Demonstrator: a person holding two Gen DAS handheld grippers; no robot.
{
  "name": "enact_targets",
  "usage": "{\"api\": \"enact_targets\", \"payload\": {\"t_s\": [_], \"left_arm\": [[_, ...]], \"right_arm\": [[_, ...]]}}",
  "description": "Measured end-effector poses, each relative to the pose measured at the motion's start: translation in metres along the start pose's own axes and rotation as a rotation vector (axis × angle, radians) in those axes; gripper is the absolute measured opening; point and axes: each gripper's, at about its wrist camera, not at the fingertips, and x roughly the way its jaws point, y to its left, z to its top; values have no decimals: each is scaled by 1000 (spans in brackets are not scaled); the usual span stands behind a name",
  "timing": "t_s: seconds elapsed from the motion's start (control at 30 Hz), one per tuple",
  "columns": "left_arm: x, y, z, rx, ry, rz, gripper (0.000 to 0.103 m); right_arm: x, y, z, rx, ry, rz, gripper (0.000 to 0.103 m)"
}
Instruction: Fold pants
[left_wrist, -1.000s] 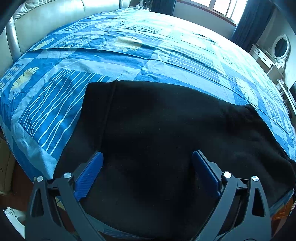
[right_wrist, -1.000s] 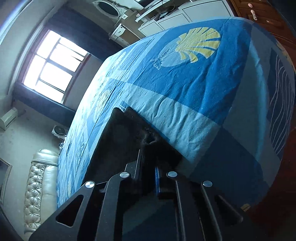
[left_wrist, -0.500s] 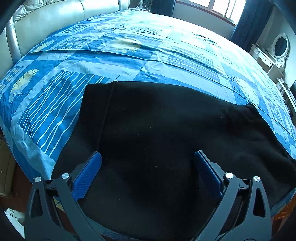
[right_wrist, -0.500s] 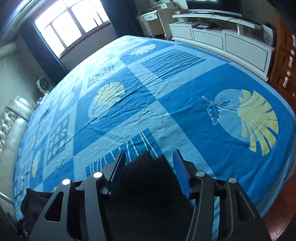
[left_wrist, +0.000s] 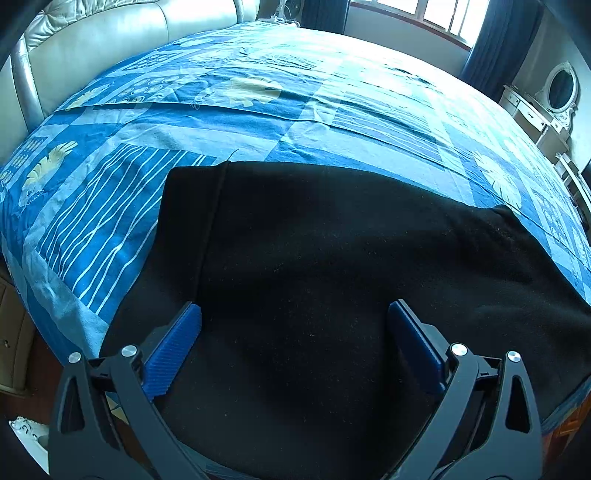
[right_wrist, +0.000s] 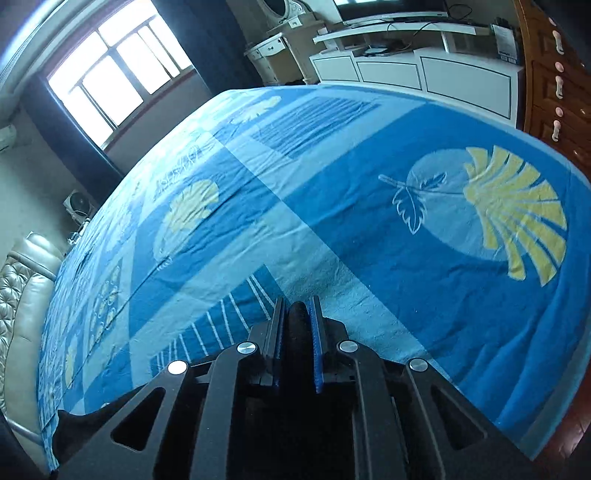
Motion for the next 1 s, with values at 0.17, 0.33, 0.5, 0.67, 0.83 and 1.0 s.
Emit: {"api": "enact_targets", "payload": {"t_s": [0.17,0.33,0.5,0.67,0.83,1.0], "left_arm": [[0,0,0,-2,-3,-4,101],[-1,0,-1,-6,-8,-5,101],[-2,-1,-2,3,-11,-6,100],[-7,0,-4,1,-8,-15,100],[-20,2,-11,7,-19,-33,100],[-31,5,-20,17,-25,-58,100]], "right_arm": [[-29,-15,1,88,8,87,29],[-82,-30,-37,194,7,217,30],[-94,-8,-116,331,133,446,31],[-68,51,-180,346,318,593,31],[-49,83,-203,334,376,598,31],[-36,102,-210,354,419,616,38]]}}
